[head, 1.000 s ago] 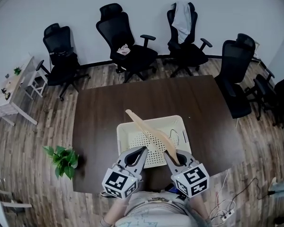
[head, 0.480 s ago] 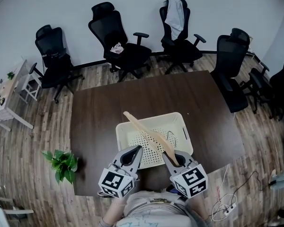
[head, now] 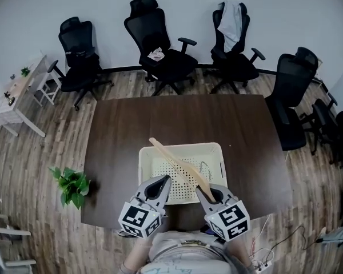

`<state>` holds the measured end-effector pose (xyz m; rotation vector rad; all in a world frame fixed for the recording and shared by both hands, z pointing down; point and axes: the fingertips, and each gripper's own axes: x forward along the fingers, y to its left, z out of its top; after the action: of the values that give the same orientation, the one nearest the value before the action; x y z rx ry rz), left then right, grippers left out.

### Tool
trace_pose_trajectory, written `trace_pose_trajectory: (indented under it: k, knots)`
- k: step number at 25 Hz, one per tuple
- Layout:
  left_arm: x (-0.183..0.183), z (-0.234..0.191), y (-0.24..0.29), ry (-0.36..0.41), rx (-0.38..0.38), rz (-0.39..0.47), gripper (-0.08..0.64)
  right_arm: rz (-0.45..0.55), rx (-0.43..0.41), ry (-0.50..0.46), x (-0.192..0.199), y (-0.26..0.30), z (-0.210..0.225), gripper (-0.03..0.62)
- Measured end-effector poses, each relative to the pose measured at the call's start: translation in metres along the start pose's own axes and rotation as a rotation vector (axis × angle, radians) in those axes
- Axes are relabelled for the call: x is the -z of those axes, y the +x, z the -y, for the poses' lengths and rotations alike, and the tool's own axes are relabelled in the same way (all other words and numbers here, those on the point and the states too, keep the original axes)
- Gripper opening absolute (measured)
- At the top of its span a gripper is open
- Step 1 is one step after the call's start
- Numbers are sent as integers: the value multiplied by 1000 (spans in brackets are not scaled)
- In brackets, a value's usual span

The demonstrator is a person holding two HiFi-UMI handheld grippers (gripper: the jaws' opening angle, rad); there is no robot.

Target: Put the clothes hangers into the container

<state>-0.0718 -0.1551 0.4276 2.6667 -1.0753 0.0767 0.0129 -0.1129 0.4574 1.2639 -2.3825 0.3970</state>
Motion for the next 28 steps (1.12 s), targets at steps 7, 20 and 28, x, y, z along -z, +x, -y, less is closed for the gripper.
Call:
trace_pose_trajectory:
  k: [7,20,28]
  knots:
    - [0,8,6,-15,-52,9,11,-39,-68,-43,5,5,11,26]
    - [9,-4,3,-47,-121,4,11,-112,-107,-74,19,21,17,25]
    - [12,-7,7,-47,-107,-8,11,-159,-115,-91,29,31,15,26]
